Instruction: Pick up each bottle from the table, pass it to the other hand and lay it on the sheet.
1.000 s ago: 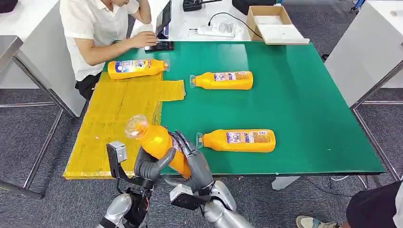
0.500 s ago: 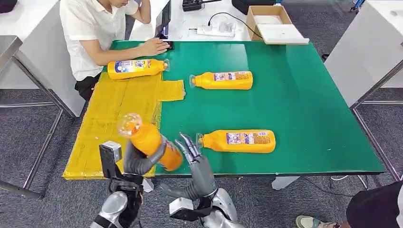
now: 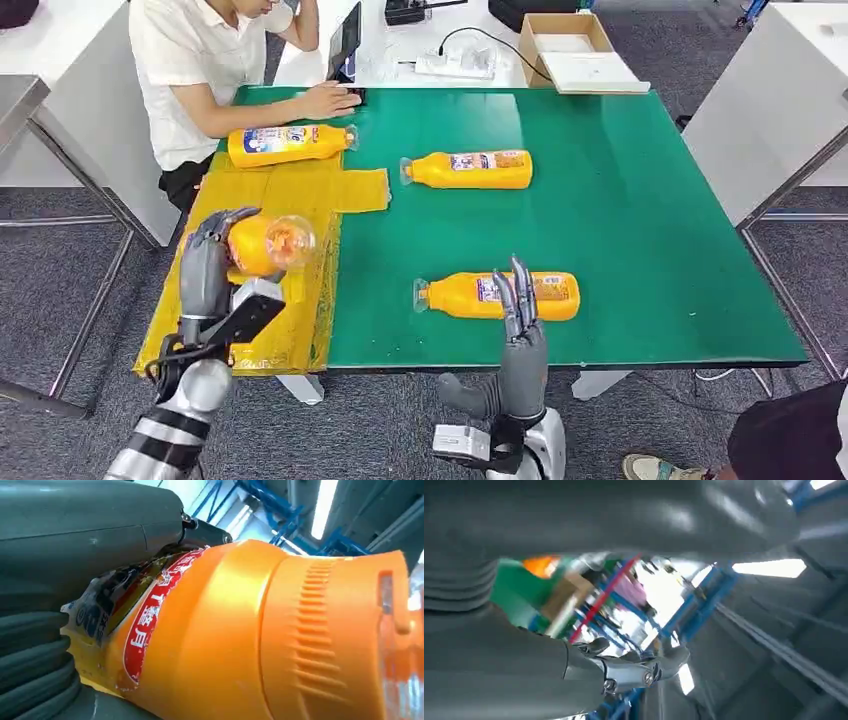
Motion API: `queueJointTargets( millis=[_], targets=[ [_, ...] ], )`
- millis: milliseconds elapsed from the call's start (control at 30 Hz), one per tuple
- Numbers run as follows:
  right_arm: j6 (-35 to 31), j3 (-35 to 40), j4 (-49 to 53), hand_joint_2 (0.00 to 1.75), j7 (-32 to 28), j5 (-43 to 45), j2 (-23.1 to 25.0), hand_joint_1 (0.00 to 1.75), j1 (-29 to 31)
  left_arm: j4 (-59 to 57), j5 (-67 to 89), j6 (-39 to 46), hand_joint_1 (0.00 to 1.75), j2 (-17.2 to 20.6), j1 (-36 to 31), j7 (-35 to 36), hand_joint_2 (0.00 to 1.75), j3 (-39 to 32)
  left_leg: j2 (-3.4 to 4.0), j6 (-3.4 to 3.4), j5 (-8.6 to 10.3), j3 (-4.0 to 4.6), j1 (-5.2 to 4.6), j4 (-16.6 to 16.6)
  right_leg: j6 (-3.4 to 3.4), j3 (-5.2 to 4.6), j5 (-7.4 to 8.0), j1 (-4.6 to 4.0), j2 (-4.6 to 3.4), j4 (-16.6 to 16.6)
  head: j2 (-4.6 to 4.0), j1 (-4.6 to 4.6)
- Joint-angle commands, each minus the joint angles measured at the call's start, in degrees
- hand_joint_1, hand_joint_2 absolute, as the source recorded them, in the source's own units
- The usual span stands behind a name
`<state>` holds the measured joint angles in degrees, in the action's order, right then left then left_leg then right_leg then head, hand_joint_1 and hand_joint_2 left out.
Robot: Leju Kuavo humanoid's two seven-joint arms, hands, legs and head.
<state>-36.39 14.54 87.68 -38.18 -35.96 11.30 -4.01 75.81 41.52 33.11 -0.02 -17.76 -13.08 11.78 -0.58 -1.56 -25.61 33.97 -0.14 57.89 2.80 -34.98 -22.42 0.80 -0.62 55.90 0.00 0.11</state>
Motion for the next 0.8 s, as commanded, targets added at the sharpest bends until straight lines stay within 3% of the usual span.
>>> queueJointTargets(
  millis=[33,167,233,367,467,500,600,800],
  targets=[
    [-3.6,-0.6,1.5,0.00,-1.8,6.0,1.1,0.00,1.5,-36.3,18.7,-2.5,1.75,1.0,-22.0,10.3,1.75,6.9,-0.28,0.15,0.05,-0.18,0.08,-0.1,-0.22,0.26,-0.05,-0.09,0.39,0.0,-0.02,0.00],
    [-3.6,0.1,0.1,0.00,-1.8,6.6,1.1,0.00,2.3,-40.6,20.5,-1.6,1.75,-0.3,-23.2,11.3,1.75,7.3,-0.07,0.19,0.08,-0.21,0.07,-0.1,-0.17,0.24,-0.01,-0.06,0.17,0.0,0.00,0.00],
    [-3.6,3.3,-2.8,0.00,-1.8,8.1,-0.1,0.00,3.5,-49.6,24.0,-4.4,1.75,-1.9,-25.9,13.0,1.75,8.9,0.07,0.19,0.05,-0.20,0.10,0.0,-0.17,0.21,0.01,-0.09,0.04,0.0,0.00,-0.02],
    [-3.6,5.5,-6.1,0.00,-1.8,9.6,-0.1,0.00,4.8,-55.5,25.9,-6.6,1.75,-3.8,-27.2,15.5,1.75,9.4,-0.12,0.22,0.05,-0.38,0.11,-0.1,-0.21,0.45,-0.06,-0.10,0.26,0.0,0.00,0.02],
    [-3.6,7.4,-9.6,0.00,-1.8,10.6,0.1,0.00,5.6,-58.1,25.7,-12.3,1.75,-5.5,-27.5,17.2,1.75,9.0,0.03,0.16,0.08,-0.07,0.08,0.0,-0.14,0.11,0.04,-0.07,0.03,0.0,-0.02,-0.02],
    [-3.6,7.8,-10.9,0.00,-1.8,11.2,-0.1,0.00,5.4,-60.1,26.4,-17.9,1.75,-5.9,-28.2,20.5,1.75,9.8,0.06,0.19,0.03,-0.20,0.12,0.0,-0.18,0.24,0.00,-0.11,0.04,0.0,-0.02,0.00],
    [-3.6,9.1,-12.7,0.00,-1.8,13.1,-0.8,0.00,5.9,-61.1,27.5,-21.8,1.75,-5.3,-27.7,24.7,1.75,10.1,0.03,0.19,0.05,-0.19,0.09,-0.1,-0.17,0.22,0.00,-0.08,0.05,0.0,0.00,0.00],
    [-3.6,9.8,-14.6,0.00,-1.8,14.3,-1.0,0.00,7.0,-61.4,26.9,-24.7,1.75,-4.8,-26.2,24.6,1.75,9.4,0.27,0.22,0.03,-0.28,0.06,-0.1,-0.19,0.24,0.05,-0.05,-0.18,0.0,0.00,-0.02]
  ],
)
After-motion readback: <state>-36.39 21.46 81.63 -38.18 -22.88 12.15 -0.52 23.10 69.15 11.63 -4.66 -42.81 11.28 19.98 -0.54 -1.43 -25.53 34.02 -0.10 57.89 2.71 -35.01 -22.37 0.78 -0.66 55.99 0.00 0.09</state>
